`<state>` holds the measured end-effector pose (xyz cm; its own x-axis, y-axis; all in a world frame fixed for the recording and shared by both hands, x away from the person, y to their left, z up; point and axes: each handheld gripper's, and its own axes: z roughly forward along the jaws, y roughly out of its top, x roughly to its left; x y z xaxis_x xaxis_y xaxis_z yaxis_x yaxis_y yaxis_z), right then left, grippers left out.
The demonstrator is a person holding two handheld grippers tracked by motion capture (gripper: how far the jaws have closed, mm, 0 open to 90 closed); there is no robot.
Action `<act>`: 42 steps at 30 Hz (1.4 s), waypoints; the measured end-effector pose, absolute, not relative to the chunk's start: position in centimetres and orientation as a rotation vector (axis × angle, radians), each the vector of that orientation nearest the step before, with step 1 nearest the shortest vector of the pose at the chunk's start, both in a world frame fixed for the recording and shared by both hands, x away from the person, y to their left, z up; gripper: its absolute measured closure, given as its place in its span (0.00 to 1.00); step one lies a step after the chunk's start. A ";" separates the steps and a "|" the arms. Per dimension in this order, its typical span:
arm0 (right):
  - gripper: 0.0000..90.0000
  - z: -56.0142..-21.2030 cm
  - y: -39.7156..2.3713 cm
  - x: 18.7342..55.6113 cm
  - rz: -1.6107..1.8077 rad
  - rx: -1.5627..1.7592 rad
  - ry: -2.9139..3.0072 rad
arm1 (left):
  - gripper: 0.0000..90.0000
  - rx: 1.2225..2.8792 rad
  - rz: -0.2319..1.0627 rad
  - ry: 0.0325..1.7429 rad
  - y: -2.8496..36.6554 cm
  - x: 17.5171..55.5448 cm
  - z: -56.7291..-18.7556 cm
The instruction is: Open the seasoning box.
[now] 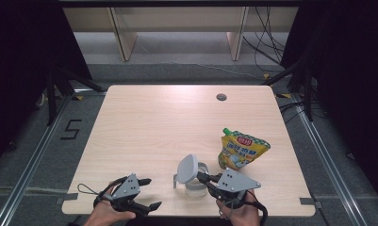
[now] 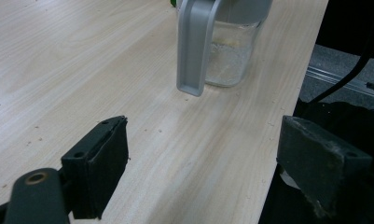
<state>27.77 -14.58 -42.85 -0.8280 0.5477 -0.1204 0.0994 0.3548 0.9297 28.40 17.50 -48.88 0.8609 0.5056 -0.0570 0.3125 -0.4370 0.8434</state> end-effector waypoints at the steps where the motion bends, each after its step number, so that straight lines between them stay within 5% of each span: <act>1: 1.00 -42.9 -14.4 27.7 1.482 0.577 2.199 | 0.17 2.062 0.260 0.596 17.5 28.4 -48.8; 24: 0.99 -42.8 -12.6 27.2 1.490 0.491 2.229 | 0.17 2.066 0.312 0.635 17.6 29.0 -49.2; 42: 0.50 -44.8 -20.5 27.4 1.434 0.779 2.176 | 0.17 2.079 0.316 0.648 17.7 29.0 -49.3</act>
<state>27.40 -20.54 -44.78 -0.7556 0.6539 -0.0386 0.2226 0.3117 0.9238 29.02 17.66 -49.31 0.8295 0.5580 -0.0221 0.3256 -0.4510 0.8310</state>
